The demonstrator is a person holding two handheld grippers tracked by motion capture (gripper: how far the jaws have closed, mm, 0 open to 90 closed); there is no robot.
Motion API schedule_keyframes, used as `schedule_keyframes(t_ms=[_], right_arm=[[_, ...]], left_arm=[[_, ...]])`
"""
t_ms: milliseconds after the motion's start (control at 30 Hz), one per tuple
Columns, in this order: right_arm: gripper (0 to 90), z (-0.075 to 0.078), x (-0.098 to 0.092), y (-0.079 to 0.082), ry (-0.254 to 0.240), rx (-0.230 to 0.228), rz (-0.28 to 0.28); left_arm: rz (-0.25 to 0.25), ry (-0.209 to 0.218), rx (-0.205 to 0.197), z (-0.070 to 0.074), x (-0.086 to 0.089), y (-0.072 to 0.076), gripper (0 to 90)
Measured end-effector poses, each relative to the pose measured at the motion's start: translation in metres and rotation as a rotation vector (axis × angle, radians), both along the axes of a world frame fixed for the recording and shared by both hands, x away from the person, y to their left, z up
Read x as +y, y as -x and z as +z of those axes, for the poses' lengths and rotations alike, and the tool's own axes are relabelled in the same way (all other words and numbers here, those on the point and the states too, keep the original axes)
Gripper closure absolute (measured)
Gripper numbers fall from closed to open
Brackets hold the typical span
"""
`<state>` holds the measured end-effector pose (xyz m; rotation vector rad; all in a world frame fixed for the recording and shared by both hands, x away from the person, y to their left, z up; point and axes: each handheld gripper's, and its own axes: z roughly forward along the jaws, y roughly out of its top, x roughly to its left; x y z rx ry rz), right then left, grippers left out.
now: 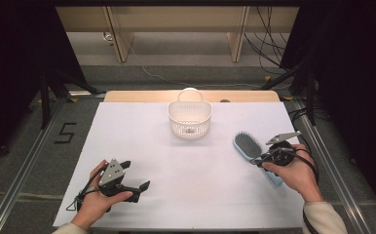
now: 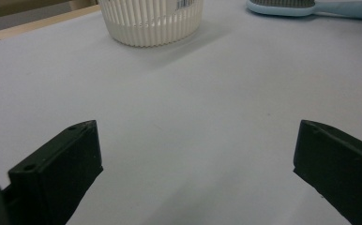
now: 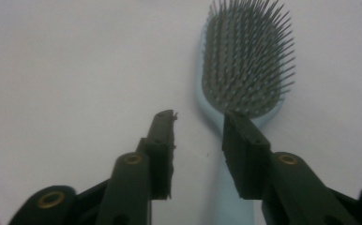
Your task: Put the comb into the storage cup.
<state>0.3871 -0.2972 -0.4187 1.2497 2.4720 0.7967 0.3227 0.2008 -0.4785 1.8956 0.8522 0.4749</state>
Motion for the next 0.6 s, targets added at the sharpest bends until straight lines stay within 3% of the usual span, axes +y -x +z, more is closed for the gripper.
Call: schedule_keyframes(t_ms=[133,167,233,367,600], right_arm=[[49.2,-0.001,-0.007,-0.004,-0.061,-0.071,-0.038],[49.2,-0.001,-0.007,-0.004,-0.061,-0.071,-0.038],[39.7,-0.001,-0.01,-0.005,-0.097,-0.104,-0.064],[29.6,-0.003,-0.013,-0.006,-0.129,-0.152,-0.093],[24.1,-0.008,-0.014,-0.01,-0.113,-0.14,-0.099]], left_arm=[[0.0,-0.002,-0.001,0.0,0.0,0.0,0.8],[0.0,-0.002,-0.001,0.0,0.0,0.0,0.8],[0.0,-0.002,-0.001,0.0,0.0,0.0,0.8],[0.0,-0.002,-0.001,0.0,0.0,0.0,0.7],[-0.001,-0.003,-0.001,0.0,0.0,0.0,0.7]])
